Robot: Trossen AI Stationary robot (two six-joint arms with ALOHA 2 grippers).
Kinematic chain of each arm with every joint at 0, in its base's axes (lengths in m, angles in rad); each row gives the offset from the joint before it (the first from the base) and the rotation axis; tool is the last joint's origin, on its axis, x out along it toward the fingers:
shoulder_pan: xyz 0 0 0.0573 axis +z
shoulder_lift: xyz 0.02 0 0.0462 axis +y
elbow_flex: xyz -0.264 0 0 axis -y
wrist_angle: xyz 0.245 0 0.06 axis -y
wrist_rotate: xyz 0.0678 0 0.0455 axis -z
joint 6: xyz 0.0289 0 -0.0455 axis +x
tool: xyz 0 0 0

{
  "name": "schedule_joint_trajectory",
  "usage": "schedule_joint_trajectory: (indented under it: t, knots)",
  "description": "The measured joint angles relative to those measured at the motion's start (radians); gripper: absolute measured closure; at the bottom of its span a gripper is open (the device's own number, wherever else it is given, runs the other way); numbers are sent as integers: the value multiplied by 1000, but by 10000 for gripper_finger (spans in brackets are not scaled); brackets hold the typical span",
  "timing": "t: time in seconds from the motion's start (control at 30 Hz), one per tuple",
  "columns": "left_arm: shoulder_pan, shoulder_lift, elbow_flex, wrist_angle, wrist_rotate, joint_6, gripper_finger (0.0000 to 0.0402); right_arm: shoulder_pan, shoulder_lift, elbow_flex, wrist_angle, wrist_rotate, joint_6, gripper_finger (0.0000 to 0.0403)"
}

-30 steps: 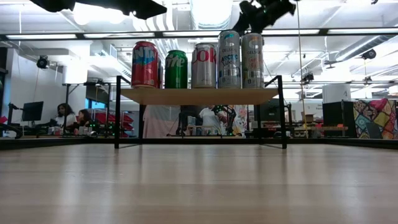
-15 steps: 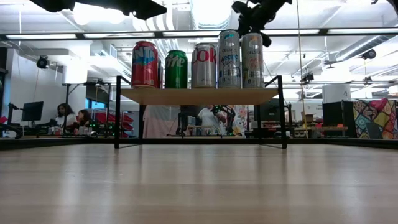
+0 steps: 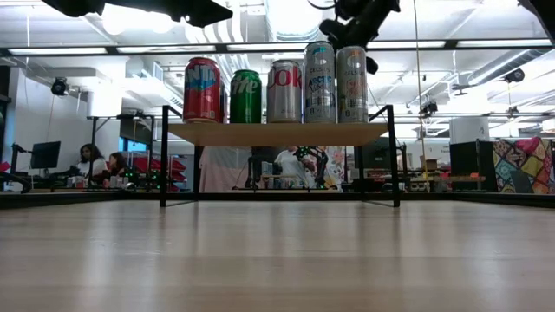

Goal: Place canned beverage on shelf
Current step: Put the silver soda can on the shelf aligned with the other silver soda can

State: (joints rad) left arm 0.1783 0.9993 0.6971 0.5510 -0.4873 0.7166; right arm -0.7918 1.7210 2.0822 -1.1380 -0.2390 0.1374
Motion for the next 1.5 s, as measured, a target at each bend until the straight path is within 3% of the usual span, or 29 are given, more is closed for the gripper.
schedule_joint_trajectory:
  t: [0.17,0.83,1.5]
  knots:
    - [0,0,0,0,0,0,20,10,-2,-2,-38,94,-17,394]
    - [0,0,0,0,0,5,20,55,-2,-43,-32,194,18,394]
    - [0,0,0,-3,0,8,20,86,-4,-88,24,197,27,394]
